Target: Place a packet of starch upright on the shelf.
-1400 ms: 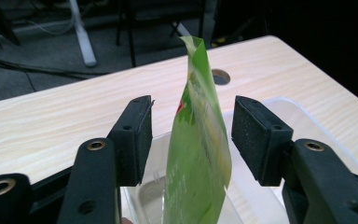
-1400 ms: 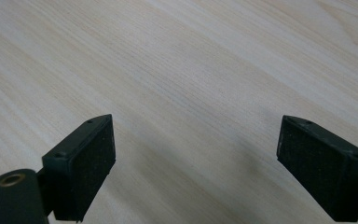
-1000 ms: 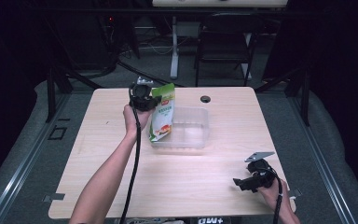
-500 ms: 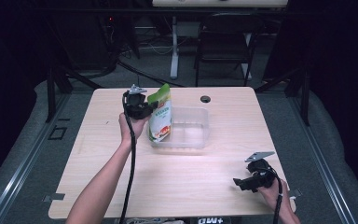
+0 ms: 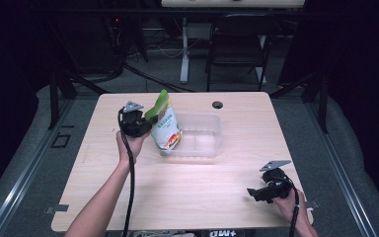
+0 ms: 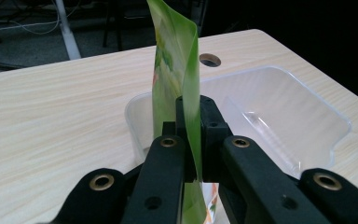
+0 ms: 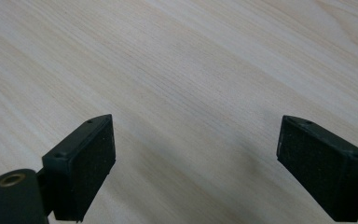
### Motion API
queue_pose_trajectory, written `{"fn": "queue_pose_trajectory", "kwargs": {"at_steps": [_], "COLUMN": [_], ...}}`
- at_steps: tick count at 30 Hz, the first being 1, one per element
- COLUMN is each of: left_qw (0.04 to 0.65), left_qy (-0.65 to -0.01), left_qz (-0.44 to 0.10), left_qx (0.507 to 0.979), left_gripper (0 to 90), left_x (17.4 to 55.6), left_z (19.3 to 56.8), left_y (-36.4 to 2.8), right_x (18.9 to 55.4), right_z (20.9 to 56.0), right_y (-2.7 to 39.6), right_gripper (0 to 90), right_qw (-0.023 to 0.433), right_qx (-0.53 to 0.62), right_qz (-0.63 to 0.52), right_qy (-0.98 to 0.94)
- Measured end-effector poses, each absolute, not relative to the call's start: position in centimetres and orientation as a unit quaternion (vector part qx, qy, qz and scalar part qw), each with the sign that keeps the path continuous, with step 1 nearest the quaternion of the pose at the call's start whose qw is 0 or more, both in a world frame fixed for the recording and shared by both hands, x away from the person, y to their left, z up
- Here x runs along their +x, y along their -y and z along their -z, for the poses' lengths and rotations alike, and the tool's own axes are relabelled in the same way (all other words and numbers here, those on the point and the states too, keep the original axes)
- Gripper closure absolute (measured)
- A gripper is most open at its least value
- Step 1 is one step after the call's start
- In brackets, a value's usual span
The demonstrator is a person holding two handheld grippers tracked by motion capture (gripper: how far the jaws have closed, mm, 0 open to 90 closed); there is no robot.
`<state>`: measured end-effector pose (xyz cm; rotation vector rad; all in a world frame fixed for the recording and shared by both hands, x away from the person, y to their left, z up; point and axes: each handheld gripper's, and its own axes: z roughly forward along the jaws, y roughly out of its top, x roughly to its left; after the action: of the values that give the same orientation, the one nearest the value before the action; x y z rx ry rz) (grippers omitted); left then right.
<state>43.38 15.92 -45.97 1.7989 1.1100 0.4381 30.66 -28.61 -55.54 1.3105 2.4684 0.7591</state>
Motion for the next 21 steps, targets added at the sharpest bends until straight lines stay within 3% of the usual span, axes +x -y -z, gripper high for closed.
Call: {"fn": "queue_pose_trajectory", "kwargs": {"at_steps": [16, 21], "left_qw": [0.470, 0.462], "left_qy": [-0.465, -0.466], "left_qz": [-0.159, -0.161], "left_qx": [0.733, 0.737], "left_gripper": [88.8, 83.8], "left_x": [42.8, 43.0], "left_z": [46.8, 46.8], "left_y": [-17.7, -17.6], "right_x": [30.7, 30.7], "right_z": [55.6, 55.5], "right_y": [28.6, 28.5], "right_gripper": [10.9, 10.9], "right_qw": [0.123, 0.122], "right_qx": [0.450, 0.449], "right_qz": [-0.261, -0.262], "right_qy": [-0.845, -0.846]}}
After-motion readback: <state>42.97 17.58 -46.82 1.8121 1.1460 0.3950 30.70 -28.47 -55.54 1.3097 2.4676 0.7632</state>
